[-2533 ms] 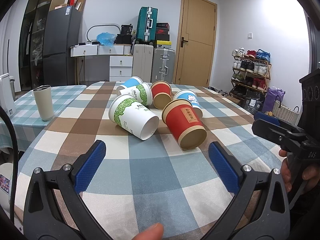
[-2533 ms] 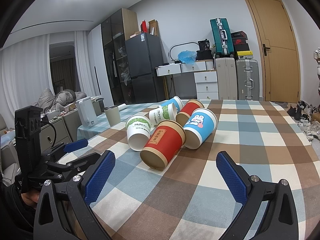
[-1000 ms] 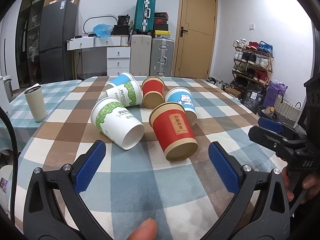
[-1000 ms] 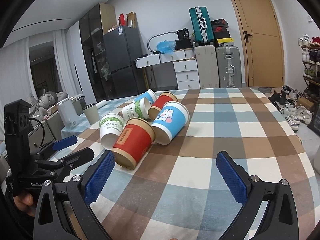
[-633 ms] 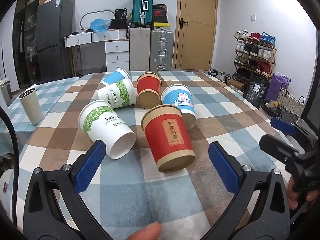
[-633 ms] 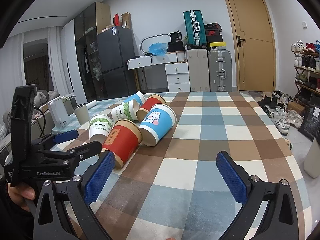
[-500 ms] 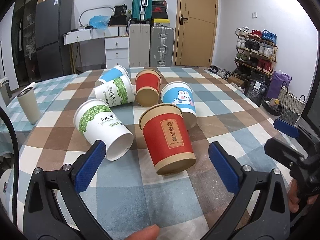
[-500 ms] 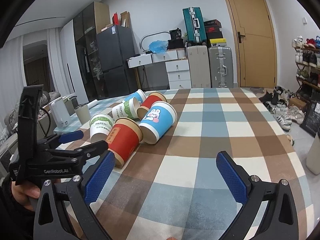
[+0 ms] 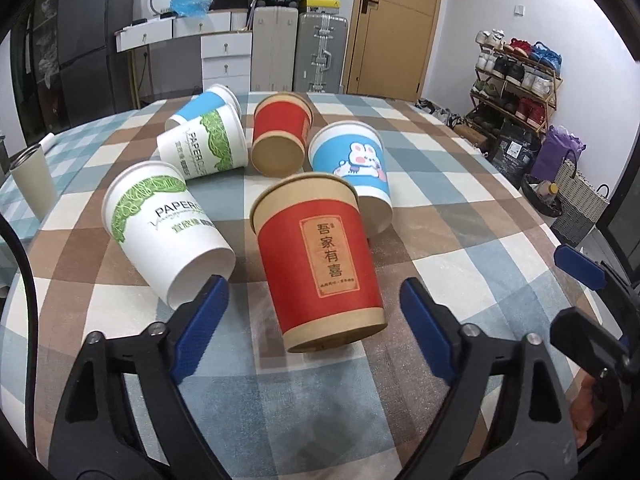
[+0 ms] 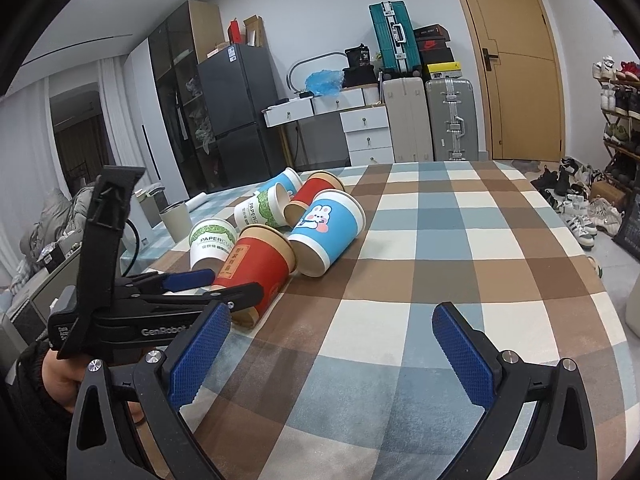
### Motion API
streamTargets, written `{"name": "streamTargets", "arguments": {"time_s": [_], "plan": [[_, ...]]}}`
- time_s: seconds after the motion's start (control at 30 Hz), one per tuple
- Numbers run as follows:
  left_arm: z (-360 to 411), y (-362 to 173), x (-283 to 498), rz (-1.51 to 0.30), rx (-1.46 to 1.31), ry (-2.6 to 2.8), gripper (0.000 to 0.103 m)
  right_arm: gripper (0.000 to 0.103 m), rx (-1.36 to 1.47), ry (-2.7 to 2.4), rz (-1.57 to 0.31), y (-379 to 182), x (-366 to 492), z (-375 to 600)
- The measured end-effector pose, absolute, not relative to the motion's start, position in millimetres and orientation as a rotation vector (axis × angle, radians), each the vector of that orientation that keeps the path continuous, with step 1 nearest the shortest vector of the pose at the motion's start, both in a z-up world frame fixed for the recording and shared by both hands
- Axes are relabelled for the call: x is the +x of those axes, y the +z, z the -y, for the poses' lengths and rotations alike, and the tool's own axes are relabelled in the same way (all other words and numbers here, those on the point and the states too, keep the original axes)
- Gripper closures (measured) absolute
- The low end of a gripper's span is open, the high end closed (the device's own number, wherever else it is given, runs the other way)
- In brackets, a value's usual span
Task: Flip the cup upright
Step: 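Move the left tool toward the tipped red cup with gold text, then close the left gripper on the red cup's body and lift it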
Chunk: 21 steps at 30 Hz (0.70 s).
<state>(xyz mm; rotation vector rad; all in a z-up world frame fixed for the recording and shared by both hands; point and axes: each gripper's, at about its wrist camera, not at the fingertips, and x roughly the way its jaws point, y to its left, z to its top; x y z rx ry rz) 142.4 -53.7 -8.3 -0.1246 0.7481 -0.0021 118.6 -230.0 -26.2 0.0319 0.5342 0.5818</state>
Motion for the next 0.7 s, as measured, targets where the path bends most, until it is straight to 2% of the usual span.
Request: {"name": "streamTargets", "arguments": {"time_s": [0.03,0.1,0.17,0.7], "plan": [[54.0,-10.5,144.9,-0.763,-0.135,-0.007,0.029,0.0,0.034,0.582,-0.535,-26.4,118.7,230.1],[53.5,-13.1,147.8,-0.785,-0.157,-0.024,0.045,0.0,0.036,0.584,-0.536,-26.1,117.8,230.3],[52.6,-15.0,147.8,-0.796,-0.174,-0.03,0.048,0.0,0.036,0.585,-0.536,-26.2,118.1,230.6],[40.6,-3.0,101.2,-0.721,-0.223,0.024,0.05,0.0,0.024,0.621,-0.542,-26.8,114.5,221.8]]}}
